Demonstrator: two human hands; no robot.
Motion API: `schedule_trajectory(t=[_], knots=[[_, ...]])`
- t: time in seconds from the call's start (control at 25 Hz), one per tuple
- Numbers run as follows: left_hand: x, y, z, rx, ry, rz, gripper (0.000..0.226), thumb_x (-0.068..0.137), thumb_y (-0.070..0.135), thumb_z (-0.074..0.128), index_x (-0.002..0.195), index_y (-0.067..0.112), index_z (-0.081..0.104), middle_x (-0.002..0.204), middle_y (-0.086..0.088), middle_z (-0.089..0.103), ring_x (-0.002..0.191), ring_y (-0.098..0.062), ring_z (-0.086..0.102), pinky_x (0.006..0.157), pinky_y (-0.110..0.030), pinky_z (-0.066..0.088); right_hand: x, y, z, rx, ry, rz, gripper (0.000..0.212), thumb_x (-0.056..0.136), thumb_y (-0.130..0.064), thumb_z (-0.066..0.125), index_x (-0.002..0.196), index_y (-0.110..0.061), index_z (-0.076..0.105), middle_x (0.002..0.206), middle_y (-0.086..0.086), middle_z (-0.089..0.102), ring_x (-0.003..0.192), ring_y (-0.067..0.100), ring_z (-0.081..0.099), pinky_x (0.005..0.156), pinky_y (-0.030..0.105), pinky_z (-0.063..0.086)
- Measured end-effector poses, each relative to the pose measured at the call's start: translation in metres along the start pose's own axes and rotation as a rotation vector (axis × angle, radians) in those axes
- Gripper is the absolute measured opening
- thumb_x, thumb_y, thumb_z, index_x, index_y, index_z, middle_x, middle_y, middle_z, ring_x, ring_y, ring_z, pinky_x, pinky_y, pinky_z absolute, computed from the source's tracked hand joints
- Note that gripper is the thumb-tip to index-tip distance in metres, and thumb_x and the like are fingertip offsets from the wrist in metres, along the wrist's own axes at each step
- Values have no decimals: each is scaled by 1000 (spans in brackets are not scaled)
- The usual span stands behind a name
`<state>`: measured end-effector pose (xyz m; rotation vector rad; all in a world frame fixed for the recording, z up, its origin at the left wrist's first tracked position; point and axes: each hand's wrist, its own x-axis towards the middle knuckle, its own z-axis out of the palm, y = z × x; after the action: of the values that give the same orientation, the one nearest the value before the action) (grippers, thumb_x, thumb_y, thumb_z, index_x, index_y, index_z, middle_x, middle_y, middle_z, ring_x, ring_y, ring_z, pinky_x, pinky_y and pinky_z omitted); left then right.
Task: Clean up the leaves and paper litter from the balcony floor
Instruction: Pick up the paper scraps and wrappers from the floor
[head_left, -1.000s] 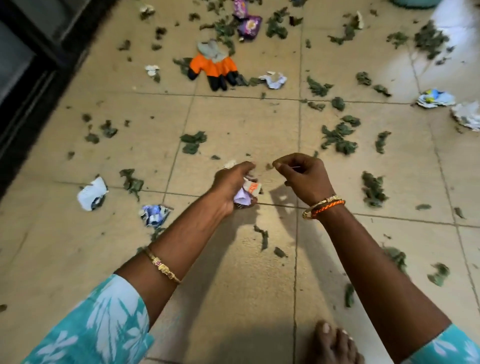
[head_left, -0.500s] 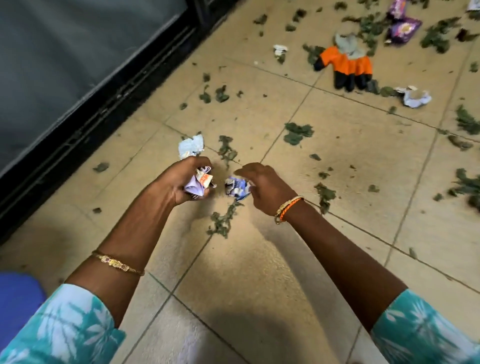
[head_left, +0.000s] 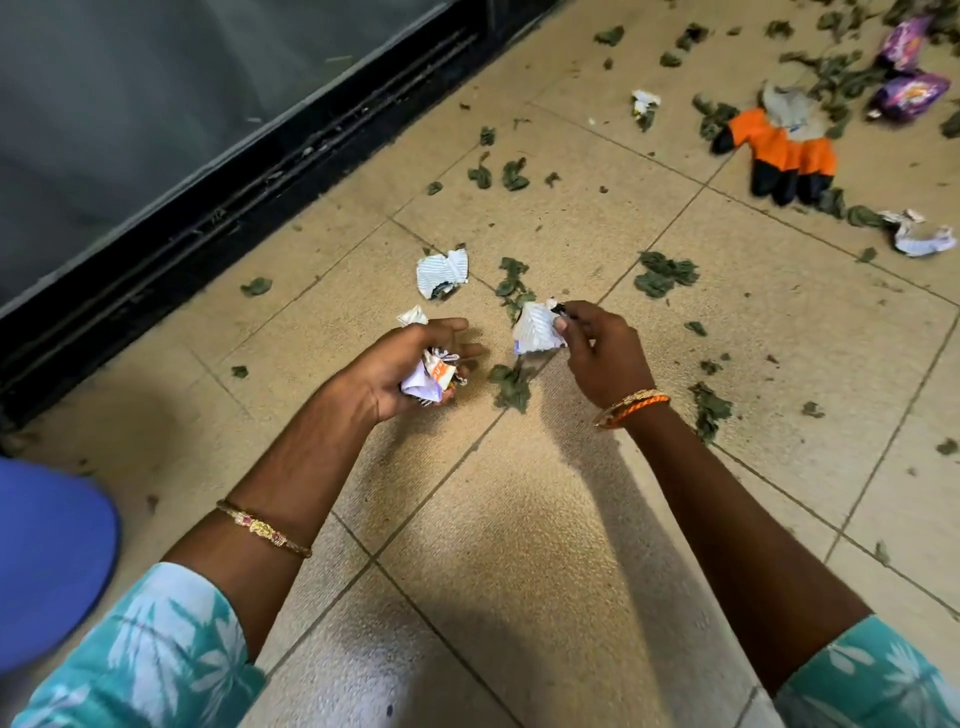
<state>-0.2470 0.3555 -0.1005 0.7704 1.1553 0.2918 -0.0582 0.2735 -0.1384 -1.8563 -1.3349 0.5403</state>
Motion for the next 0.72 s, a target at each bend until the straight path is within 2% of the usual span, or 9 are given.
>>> schedule_trajectory(t=[0.12, 0.2, 0.28, 0.36, 0.44, 0.52, 0.6, 0.64, 0.72], knots=[[-4, -3, -1, -61, -64, 13, 36, 89, -1, 41, 118, 15, 55, 97, -8, 70, 67, -16, 62, 53, -23, 44, 9, -10, -10, -97, 26, 52, 21, 88, -10, 59, 107, -6, 68, 98, 15, 70, 89, 28, 64, 67, 19, 37], [-3, -6, -5, -83, -59, 28, 36, 90, 0, 40, 121, 14, 53, 100, -8, 68, 57, -12, 62, 48, -20, 45, 10, -13, -17, -169, 140, 48, 22, 86, -12, 62, 107, -8, 69, 94, 16, 71, 83, 30, 66, 70, 24, 43], [-5, -10, -10, -106, -70, 41, 40, 91, 0, 39, 126, 13, 51, 102, -9, 67, 55, -11, 61, 48, -20, 44, 10, -16, -20, -90, 148, 106, 22, 88, -12, 61, 108, -7, 68, 94, 16, 70, 76, 30, 67, 73, 32, 50], [-8, -13, -15, -151, -98, 57, 42, 90, -1, 40, 128, 13, 50, 102, -10, 68, 56, -12, 61, 47, -19, 44, 10, -21, -19, 92, 67, 188, 21, 90, -9, 59, 108, -4, 67, 87, 13, 69, 60, 19, 65, 66, 37, 56], [-11, -15, -16, -196, -145, 79, 41, 90, -1, 42, 125, 15, 53, 98, -10, 69, 56, -13, 61, 48, -20, 44, 10, -29, -11, 252, -48, 237, 17, 85, -7, 66, 101, -3, 65, 68, 5, 67, 47, 5, 60, 50, 26, 54], [-13, -18, -17, -233, -168, 98, 35, 89, -1, 46, 117, 16, 58, 89, -10, 69, 58, -15, 62, 54, -23, 46, 8, -44, 11, 311, -167, 262, 19, 76, -6, 75, 86, -10, 59, 58, -2, 62, 44, 2, 57, 43, 19, 47], [-11, -21, -21, -249, -103, 110, 22, 90, 0, 49, 104, 11, 63, 78, -8, 69, 56, -16, 62, 54, -23, 49, 8, -56, 37, 177, -229, 166, 19, 74, -10, 77, 75, -15, 58, 60, -6, 58, 48, -2, 53, 51, 14, 43], [-10, -22, -24, -252, -43, 102, 16, 92, 2, 49, 97, 8, 63, 72, -8, 68, 51, -16, 61, 48, -19, 49, 9, -62, 47, 114, -260, 94, 13, 76, -11, 75, 75, -15, 62, 62, -10, 58, 51, -4, 52, 54, 11, 40], [-6, -24, -41, -310, 59, 78, 12, 94, 8, 50, 92, 2, 60, 65, -8, 64, 43, -16, 53, 36, -11, 37, 22, -72, 60, 122, -295, 22, 3, 82, -10, 67, 83, -11, 69, 75, -6, 66, 64, -3, 55, 61, 10, 40]])
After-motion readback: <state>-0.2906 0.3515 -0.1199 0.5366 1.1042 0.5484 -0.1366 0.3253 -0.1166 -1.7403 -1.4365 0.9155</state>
